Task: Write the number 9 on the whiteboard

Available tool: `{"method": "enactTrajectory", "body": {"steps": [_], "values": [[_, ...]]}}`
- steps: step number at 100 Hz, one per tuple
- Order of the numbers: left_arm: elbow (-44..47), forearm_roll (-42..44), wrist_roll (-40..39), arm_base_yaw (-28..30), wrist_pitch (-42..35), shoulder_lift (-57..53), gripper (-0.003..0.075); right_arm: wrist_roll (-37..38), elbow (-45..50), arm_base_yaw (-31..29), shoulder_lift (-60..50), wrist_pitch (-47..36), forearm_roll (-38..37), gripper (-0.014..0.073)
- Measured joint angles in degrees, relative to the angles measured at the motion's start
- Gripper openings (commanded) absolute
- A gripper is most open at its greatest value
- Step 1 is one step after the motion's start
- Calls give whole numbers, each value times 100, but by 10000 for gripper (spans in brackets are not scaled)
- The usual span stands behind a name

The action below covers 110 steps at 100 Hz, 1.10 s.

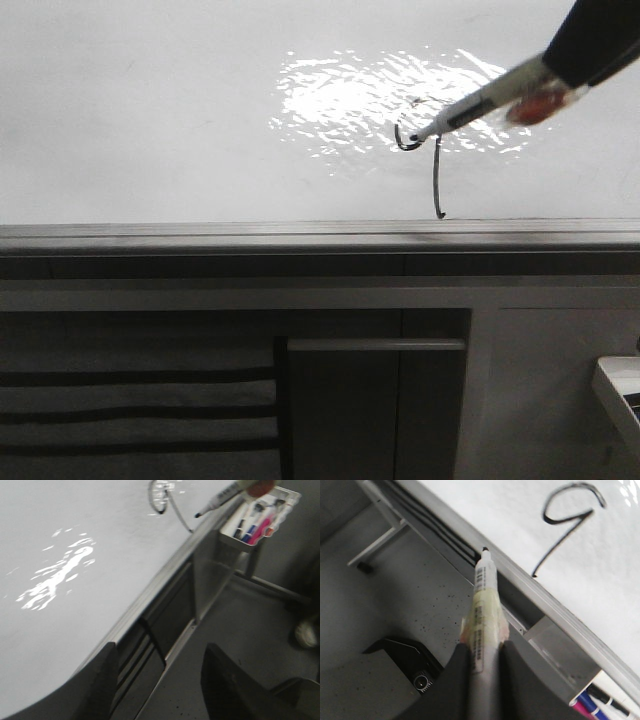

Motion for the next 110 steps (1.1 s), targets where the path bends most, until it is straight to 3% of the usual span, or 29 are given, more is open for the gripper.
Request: {"method": "enactTrajectory", "body": {"steps": [15, 32, 58, 92, 110], "values": [[-425, -109, 587, -779, 38, 881, 366, -1329, -154, 0, -458, 545, 202, -64], [-1176, -131, 943, -1356, -51, 1833, 478, -2334, -160, 0, -778, 807, 201, -64], [-2258, -131, 1454, -1828, -124, 3015, 495, -2537, -160, 0, -864, 869, 201, -64], [-2676, -131, 1706, -2100, -275, 3517, 491, -2550, -160, 0, -864, 869, 201, -64], [-2676, -141, 1720, -2113, -300, 3517, 358, -2550, -160, 0, -864, 869, 255, -64]]}}
